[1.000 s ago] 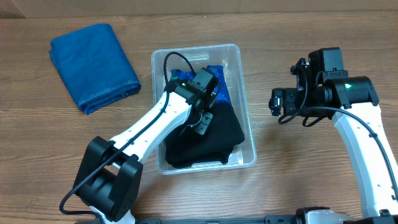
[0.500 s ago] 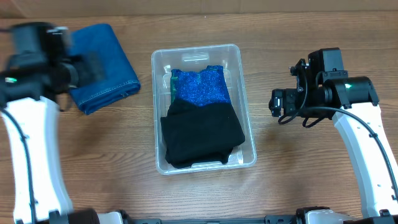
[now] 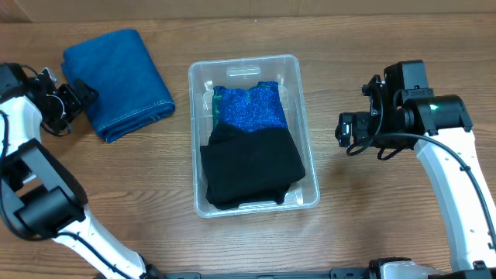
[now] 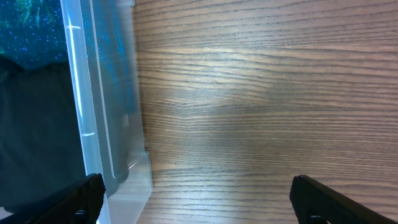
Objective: Pack container
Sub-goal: 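Grasp the folded blue denim towel with the left gripper and lift it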
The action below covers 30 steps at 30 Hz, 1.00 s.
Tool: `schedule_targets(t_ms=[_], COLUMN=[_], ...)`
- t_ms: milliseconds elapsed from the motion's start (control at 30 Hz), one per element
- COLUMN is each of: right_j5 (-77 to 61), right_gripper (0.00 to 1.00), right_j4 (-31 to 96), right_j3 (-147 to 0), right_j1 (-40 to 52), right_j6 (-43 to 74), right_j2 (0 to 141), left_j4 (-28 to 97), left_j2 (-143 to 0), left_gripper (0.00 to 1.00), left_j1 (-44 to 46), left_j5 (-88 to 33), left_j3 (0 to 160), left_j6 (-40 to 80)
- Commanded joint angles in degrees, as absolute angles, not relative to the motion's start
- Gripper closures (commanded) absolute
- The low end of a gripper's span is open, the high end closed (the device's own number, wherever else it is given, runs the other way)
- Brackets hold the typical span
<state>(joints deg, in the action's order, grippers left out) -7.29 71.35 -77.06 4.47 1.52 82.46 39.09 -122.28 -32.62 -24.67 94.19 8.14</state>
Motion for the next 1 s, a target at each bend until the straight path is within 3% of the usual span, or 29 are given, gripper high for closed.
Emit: schedule_targets(t_ms=[0,233,267,300,333,367,400,567,767,967], right_j5=[-7.6,-7.6,-7.6,-7.6,-7.6,-7.6,-7.6,-7.6,-7.6,-7.6], right_gripper=[0.0,0.0,0.0,0.0,0.0,0.0,0.0,0.0,0.0,0.0], right_j4=[71.2,71.2,71.3,71.3,71.4,71.4,71.5,71.9,71.9,71.9], right_j3=[-78.0,-78.0,-78.0,-78.0,-78.0,-78.0,-78.0,-78.0,-78.0,-78.0], right_j1=[4.1,4.1,4.1,4.1,4.1,4.1,4.1,4.1,4.1,3.8], right_j6=[1.7,1.7,1.7,1.7,1.7,1.7,1.7,1.7,1.7,1.8], right_j2=[82.1,82.1,82.1,82.1,82.1,82.1,82.1,82.1,82.1,82.1], left_j4=[34.0,26.6,26.5,26.5,26.5,26.6,26.8,30.9,38.7,47.5], left_j2=[-128.0,-133.7,-133.6,-133.4,-133.1,-132.9,-132.1,-123.2,-96.2,-77.7], left_gripper=[0.0,0.0,0.04,0.18,0.38,0.82,0.96,0.96,0.96,0.96], left_j1=[-32.8,-30.5,-30.1,-29.8,-29.6,-29.5,-29.5,-29.6,-28.3,-17.6], left_j5=[-30.4,-41.4,-41.7,-42.7,-44.0,-45.8,-48.6,-50.2,-45.9,-45.6], left_j3=[94.4,94.4,94.6,94.8,95.0,95.5,96.0,96.2,96.2,96.2], left_j6=[12.0,16.8,16.8,16.7,16.7,16.7,16.8,14.9,13.3,11.6])
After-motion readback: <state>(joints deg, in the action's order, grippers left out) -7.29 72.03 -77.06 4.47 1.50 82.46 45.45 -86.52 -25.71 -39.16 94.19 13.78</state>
